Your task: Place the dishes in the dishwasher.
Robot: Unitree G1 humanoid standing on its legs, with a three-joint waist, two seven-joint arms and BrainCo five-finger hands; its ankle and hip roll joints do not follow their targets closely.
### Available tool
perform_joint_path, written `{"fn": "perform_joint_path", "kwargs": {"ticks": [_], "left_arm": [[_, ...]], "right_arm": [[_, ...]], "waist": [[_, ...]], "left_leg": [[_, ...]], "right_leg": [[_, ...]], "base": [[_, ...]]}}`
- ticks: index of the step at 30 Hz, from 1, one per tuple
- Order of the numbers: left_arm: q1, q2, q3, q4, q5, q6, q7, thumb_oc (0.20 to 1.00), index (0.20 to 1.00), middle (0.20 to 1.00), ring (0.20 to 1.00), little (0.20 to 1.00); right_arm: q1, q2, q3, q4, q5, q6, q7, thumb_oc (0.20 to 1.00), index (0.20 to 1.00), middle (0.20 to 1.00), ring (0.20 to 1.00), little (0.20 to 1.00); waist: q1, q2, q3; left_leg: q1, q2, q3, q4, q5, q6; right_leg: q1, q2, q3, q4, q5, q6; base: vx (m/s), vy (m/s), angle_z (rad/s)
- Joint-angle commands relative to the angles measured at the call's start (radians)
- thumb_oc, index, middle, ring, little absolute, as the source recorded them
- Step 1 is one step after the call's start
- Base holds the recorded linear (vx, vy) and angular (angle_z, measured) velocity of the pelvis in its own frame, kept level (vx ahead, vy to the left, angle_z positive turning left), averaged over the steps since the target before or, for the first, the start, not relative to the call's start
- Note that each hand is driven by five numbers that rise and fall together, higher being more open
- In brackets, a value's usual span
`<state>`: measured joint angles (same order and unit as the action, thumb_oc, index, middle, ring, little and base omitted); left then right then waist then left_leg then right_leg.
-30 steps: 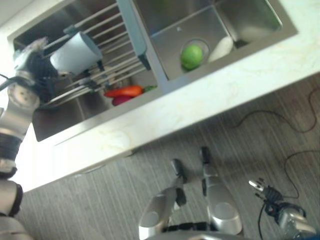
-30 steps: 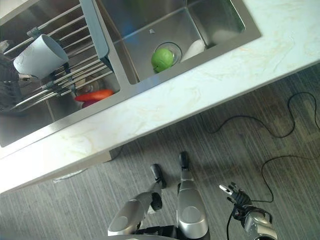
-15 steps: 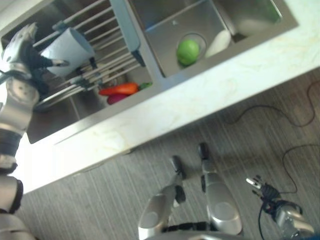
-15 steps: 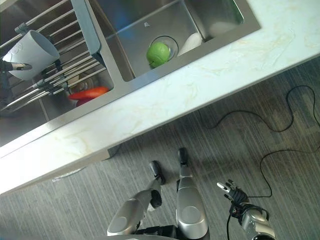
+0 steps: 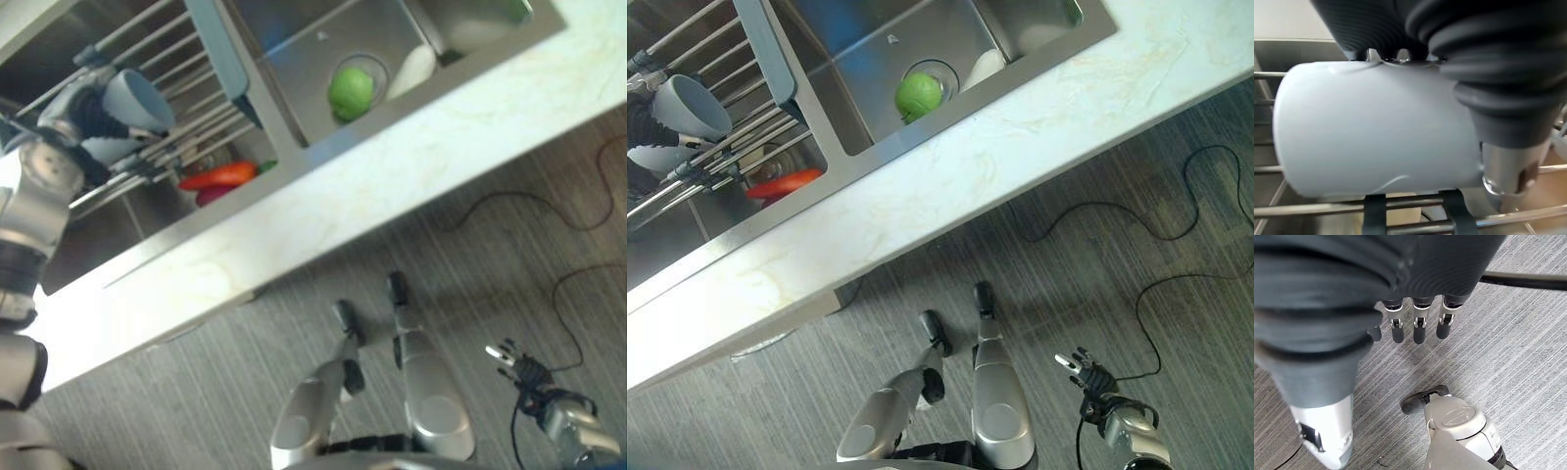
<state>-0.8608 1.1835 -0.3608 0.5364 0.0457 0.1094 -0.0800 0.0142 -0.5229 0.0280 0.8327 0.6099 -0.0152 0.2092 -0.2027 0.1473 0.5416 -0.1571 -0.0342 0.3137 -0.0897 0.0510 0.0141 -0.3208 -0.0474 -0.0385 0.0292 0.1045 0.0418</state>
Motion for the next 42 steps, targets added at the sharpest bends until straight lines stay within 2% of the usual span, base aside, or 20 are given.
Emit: {"fn": "perform_joint_path", "kwargs": {"ticks": [1, 7, 11, 17, 21, 22, 32, 42], "left_arm": [[-0.013, 0.007, 0.017, 0.061, -0.023, 0.021, -0.026, 1.000, 1.000, 1.000, 1.000, 1.000], [-0.028, 0.027, -0.013, 0.084, 0.038, 0.028, -0.045, 1.000, 1.000, 1.000, 1.000, 1.000], [-0.009, 0.028, -0.011, 0.106, 0.023, 0.066, -0.087, 1.000, 1.000, 1.000, 1.000, 1.000], [0.018, 0.024, -0.011, 0.152, 0.106, 0.107, -0.151, 1.000, 1.000, 1.000, 1.000, 1.000], [0.010, 0.035, -0.034, 0.189, 0.194, 0.105, -0.165, 1.000, 1.000, 1.000, 1.000, 1.000], [0.011, 0.037, -0.036, 0.195, 0.168, 0.104, -0.151, 1.000, 1.000, 1.000, 1.000, 1.000], [-0.033, 0.028, -0.075, 0.216, 0.257, 0.119, -0.165, 1.000, 1.000, 1.000, 1.000, 1.000], [-0.035, 0.027, -0.091, 0.234, 0.281, 0.123, -0.177, 1.000, 1.000, 1.000, 1.000, 1.000]], "right_arm": [[0.086, -0.060, -0.032, -0.030, 0.000, -0.016, 0.008, 1.000, 1.000, 1.000, 1.000, 1.000], [0.091, -0.072, -0.028, -0.052, 0.009, -0.011, 0.003, 1.000, 1.000, 1.000, 1.000, 1.000], [0.096, -0.074, -0.027, -0.062, 0.003, -0.016, 0.004, 1.000, 1.000, 1.000, 1.000, 1.000], [0.086, -0.082, -0.024, -0.091, 0.005, -0.005, -0.009, 1.000, 1.000, 1.000, 1.000, 1.000], [0.085, -0.088, -0.022, -0.099, 0.012, 0.000, -0.009, 1.000, 1.000, 1.000, 1.000, 1.000], [0.085, -0.086, -0.019, -0.101, 0.013, 0.001, -0.010, 1.000, 1.000, 1.000, 1.000, 1.000], [0.080, -0.080, -0.005, -0.113, 0.015, -0.002, -0.019, 1.000, 1.000, 1.000, 1.000, 1.000], [0.075, -0.085, 0.001, -0.114, 0.009, -0.001, -0.013, 1.000, 1.000, 1.000, 1.000, 1.000]], "waist": [[-0.030, 0.016, -0.022], [-0.029, 0.016, -0.022], [-0.024, 0.017, -0.022], [-0.022, 0.017, -0.022], [-0.021, 0.012, -0.022], [-0.021, 0.009, -0.022], [-0.019, -0.003, -0.022], [-0.014, -0.007, -0.022]], "left_leg": [[-0.103, 0.049, -0.040, 0.075, 0.023, -0.076], [-0.120, 0.050, -0.039, 0.073, 0.029, -0.078], [-0.134, 0.050, -0.042, 0.075, 0.033, -0.077], [-0.145, 0.048, -0.043, 0.079, 0.035, -0.074], [-0.150, 0.050, -0.042, 0.078, 0.036, -0.074], [-0.151, 0.051, -0.041, 0.076, 0.037, -0.073], [-0.168, 0.052, -0.042, 0.076, 0.042, -0.072], [-0.178, 0.052, -0.045, 0.077, 0.043, -0.071]], "right_leg": [[-0.048, -0.187, -0.053, 0.065, -0.011, 0.170], [-0.068, -0.192, -0.059, 0.072, -0.010, 0.173], [-0.081, -0.193, -0.060, 0.080, -0.010, 0.173], [-0.090, -0.196, -0.063, 0.085, -0.009, 0.175], [-0.095, -0.196, -0.063, 0.084, -0.005, 0.177], [-0.096, -0.196, -0.063, 0.082, -0.002, 0.178], [-0.111, -0.196, -0.063, 0.081, 0.007, 0.183], [-0.117, -0.199, -0.065, 0.082, 0.009, 0.186]], "base": [[-0.03, 0.045, 0.04], [-0.02, 0.025, 0.01], [-0.01, 0.008, 0.00], [-0.01, 0.019, 0.01], [0.00, 0.000, 0.00], [0.00, 0.000, 0.00], [0.00, 0.000, 0.00], [0.00, 0.000, 0.00]]}}
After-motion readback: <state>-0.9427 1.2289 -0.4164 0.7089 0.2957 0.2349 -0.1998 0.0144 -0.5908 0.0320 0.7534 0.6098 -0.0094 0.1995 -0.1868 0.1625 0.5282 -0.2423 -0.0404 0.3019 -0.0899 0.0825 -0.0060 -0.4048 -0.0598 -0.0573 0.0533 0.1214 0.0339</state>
